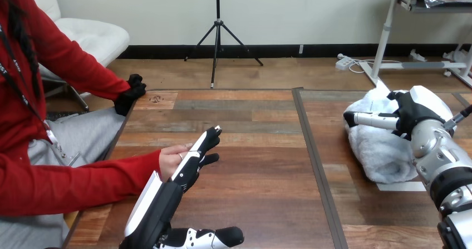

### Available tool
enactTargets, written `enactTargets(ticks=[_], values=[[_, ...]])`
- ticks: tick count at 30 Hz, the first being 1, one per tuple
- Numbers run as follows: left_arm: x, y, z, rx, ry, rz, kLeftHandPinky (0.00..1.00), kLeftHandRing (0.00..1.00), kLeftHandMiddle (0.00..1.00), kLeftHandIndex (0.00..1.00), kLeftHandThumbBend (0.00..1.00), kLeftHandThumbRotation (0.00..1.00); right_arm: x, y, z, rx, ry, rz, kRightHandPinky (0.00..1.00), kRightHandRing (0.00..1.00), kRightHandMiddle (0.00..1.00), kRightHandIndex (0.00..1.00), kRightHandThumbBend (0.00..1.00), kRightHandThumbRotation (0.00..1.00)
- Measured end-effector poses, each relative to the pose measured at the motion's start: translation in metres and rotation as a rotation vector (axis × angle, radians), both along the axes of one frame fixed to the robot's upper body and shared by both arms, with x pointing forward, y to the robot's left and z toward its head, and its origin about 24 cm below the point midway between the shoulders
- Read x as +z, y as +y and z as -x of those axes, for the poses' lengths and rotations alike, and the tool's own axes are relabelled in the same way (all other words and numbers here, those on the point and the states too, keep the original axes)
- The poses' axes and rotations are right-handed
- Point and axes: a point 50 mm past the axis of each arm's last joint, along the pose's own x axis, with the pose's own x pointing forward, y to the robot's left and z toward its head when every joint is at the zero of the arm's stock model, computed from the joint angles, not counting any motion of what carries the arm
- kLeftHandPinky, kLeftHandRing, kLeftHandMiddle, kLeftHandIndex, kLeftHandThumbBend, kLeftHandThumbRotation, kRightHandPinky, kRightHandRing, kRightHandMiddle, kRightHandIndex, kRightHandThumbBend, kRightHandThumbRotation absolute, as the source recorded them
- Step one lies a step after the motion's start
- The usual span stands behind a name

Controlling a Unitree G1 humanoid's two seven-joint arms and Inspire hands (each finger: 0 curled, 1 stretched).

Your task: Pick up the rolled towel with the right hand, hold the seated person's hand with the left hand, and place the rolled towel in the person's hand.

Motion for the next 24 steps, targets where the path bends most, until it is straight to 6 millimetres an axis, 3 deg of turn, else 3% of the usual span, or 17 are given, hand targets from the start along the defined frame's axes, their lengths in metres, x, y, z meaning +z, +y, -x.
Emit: enactTargets(ticks=[3, 9, 18, 20, 24], values=[[0.0, 0.0001, 0.0, 0.0, 0.0, 0.0, 0.87, 0.95, 0.97, 0.96, 1.0, 0.59, 0.0003, 0.0001, -0.0002, 0.006, -0.003, -0.003, 0.62, 0.79, 0.84, 0.91, 0.99, 0.67], [0.0, -0.0001, 0.0, -0.003, 0.0, -0.002, 0.87, 0.95, 0.97, 0.96, 1.0, 0.59, 0.0011, -0.001, -0.0002, -0.007, -0.017, -0.034, 0.57, 0.74, 0.79, 0.9, 1.0, 0.66], [-0.0001, -0.0003, 0.0, -0.01, 0.002, -0.004, 0.88, 0.96, 0.97, 0.96, 1.0, 0.58, 0.0028, -0.0041, -0.0001, -0.046, -0.053, -0.129, 0.38, 0.53, 0.62, 0.92, 1.0, 0.62], [-0.0001, -0.0003, 0.0, -0.011, 0.002, -0.004, 0.88, 0.96, 0.97, 0.96, 1.0, 0.59, 0.0032, -0.0045, -0.0001, -0.05, -0.058, -0.146, 0.31, 0.43, 0.54, 0.92, 1.0, 0.62], [0.0, -0.0004, -0.0001, -0.011, 0.001, -0.005, 0.88, 0.96, 0.97, 0.96, 1.0, 0.59, 0.0036, -0.0048, -0.0003, -0.053, -0.067, -0.176, 0.26, 0.36, 0.47, 0.93, 1.0, 0.6]])
